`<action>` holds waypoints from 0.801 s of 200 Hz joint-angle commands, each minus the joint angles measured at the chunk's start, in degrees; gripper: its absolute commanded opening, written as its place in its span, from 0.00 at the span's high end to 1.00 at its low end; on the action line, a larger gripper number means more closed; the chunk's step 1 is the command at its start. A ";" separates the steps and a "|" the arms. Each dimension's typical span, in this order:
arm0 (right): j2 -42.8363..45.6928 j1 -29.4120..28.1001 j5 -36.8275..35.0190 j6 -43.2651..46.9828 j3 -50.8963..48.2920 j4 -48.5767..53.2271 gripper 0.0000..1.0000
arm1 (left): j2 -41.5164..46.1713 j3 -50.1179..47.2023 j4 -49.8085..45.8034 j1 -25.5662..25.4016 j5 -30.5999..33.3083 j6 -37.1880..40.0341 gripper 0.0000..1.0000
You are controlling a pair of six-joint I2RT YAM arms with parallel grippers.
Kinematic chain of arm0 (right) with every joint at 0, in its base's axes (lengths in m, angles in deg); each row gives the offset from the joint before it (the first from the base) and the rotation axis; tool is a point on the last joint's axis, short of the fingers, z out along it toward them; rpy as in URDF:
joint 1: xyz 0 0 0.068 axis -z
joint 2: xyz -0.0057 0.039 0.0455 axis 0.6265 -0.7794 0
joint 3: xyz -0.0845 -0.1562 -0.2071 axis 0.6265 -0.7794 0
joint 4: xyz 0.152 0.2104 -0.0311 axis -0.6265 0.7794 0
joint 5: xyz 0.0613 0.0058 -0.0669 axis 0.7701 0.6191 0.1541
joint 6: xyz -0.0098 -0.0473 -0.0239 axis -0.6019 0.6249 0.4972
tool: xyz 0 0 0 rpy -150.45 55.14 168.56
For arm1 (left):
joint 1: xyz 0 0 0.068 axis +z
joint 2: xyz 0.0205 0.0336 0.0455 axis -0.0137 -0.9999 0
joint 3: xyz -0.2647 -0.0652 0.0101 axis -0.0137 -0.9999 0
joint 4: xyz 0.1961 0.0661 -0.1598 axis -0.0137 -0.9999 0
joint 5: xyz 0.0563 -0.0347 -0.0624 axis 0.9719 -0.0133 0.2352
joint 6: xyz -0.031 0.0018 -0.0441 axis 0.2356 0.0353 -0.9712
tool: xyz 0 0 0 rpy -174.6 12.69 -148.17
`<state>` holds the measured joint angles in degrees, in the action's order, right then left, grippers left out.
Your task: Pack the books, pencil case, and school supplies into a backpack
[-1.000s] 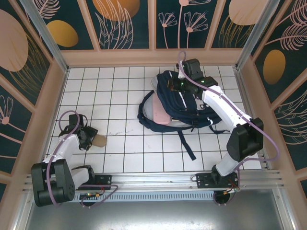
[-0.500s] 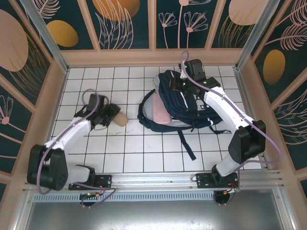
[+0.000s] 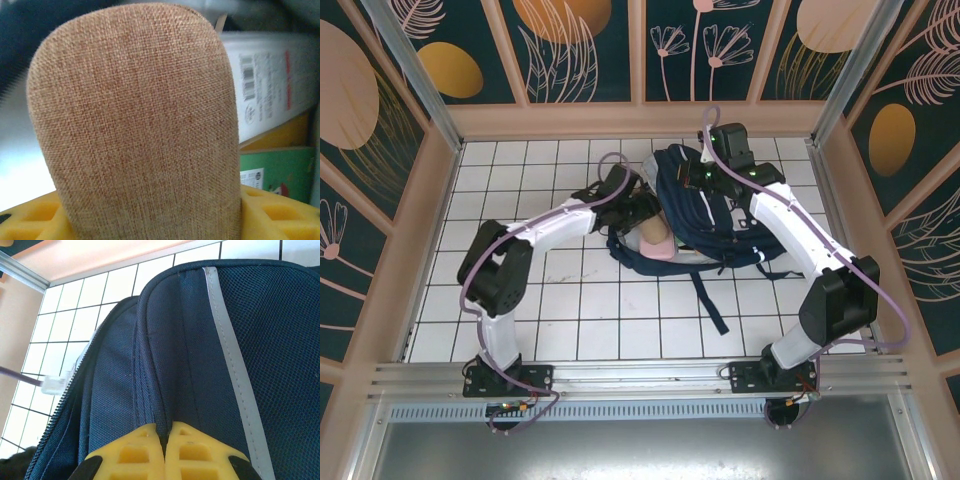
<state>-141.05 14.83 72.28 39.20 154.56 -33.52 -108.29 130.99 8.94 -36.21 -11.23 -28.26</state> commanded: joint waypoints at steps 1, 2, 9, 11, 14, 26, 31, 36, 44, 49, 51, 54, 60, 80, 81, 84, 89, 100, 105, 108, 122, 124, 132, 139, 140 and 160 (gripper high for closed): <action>3.70 0.52 0.52 -1.38 -0.08 -4.10 1.00 | -1.87 2.44 -2.27 -1.14 -0.13 0.98 0.46; 3.70 0.56 0.52 -1.36 -0.06 -4.09 1.00 | -1.91 2.44 -2.21 -1.14 -0.17 0.96 0.46; 3.71 0.58 0.52 -1.38 -0.22 -4.16 1.00 | -2.18 2.21 -1.92 -1.47 -0.32 0.93 0.44; 3.69 0.54 0.52 -1.35 -0.28 -4.17 1.00 | -2.24 2.12 -1.79 -1.61 -0.37 0.90 0.44; 3.69 0.52 0.52 -1.36 -0.30 -4.18 1.00 | -2.35 2.03 -1.66 -1.69 -0.45 0.94 0.43; 3.70 0.58 0.52 -1.29 -0.39 -4.22 1.00 | -2.77 1.96 -1.21 -2.03 -1.20 0.70 0.39; 3.64 0.52 0.60 -1.27 -0.40 -4.26 1.00 | -2.96 2.04 -1.19 -2.19 -1.51 0.62 0.36; 3.59 0.59 0.69 -1.25 -0.47 -4.24 1.00 | -3.03 2.23 -1.23 -2.16 -1.68 0.53 0.33; 3.44 0.66 0.77 -1.29 -0.47 -4.26 1.00 | -2.95 2.50 -1.57 -2.17 -1.39 0.51 0.29; 3.34 0.67 0.86 -1.25 -0.47 -4.26 1.00 | -2.64 2.61 -1.80 -2.20 -1.08 0.57 0.26; 3.34 0.63 0.87 -1.25 -0.45 -4.26 1.00 | -2.57 2.68 -1.91 -2.20 -0.96 0.59 0.25; 3.34 0.67 0.87 -1.25 -0.40 -4.22 1.00 | -2.27 2.70 -2.03 -2.16 -0.73 0.55 0.23; 3.34 0.66 0.90 -1.24 -0.56 -4.27 1.00 | -1.78 2.75 -2.23 -2.19 -0.36 0.66 0.20; 3.37 0.61 0.95 -1.25 -0.83 -4.35 1.00 | 0.00 3.44 -3.50 -2.16 0.51 1.26 0.11; 3.36 0.64 0.95 -1.25 -0.87 -4.35 1.00 | 0.08 3.51 -3.62 -2.14 0.59 1.32 0.11; 3.36 0.65 0.98 -1.26 -0.91 -4.35 1.00 | 0.35 3.65 -3.95 -2.12 0.83 1.44 0.10; 3.38 0.67 0.96 -1.26 -0.98 -4.37 1.00 | 0.79 3.95 -4.56 -2.05 1.24 1.62 0.08; 3.47 0.76 1.04 -1.36 -1.14 -4.47 1.00 | 2.00 4.02 -5.46 -1.98 2.29 2.08 0.05; 3.43 0.76 1.04 -1.35 -1.26 -4.57 1.00 | 2.68 3.87 -5.62 -2.03 2.68 2.32 0.04; 3.45 0.75 1.09 -1.40 -1.34 -4.61 1.00 | 3.10 3.62 -5.71 -2.02 2.87 2.38 0.04; 3.58 0.69 1.35 -1.42 -1.61 -4.69 1.00 | 5.36 2.36 -6.57 -1.59 3.88 2.51 0.03; 3.55 0.72 1.38 -1.53 -1.68 -4.74 1.00 | 5.73 2.22 -6.79 -1.53 4.04 2.52 0.03; 3.55 0.75 1.72 -1.64 -1.94 -4.86 1.00 | 7.27 0.97 -7.47 -1.01 4.79 2.52 0.02; 3.63 0.72 2.07 -1.78 -2.29 -5.04 1.00 | 8.81 -0.26 -7.88 -0.50 5.20 2.50 0.02; 3.63 0.65 2.20 -1.82 -2.35 -5.05 1.00 | 9.06 -0.45 -7.92 -0.38 5.26 2.52 0.02; 4.02 0.43 3.34 -2.73 -4.16 -5.96 1.00 | 14.53 -4.92 -8.22 1.89 5.74 2.34 0.02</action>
<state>-140.63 14.94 73.63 38.57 152.04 -35.55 -100.66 130.32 3.72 -36.95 -7.77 -26.78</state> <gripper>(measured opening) 0.066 0.976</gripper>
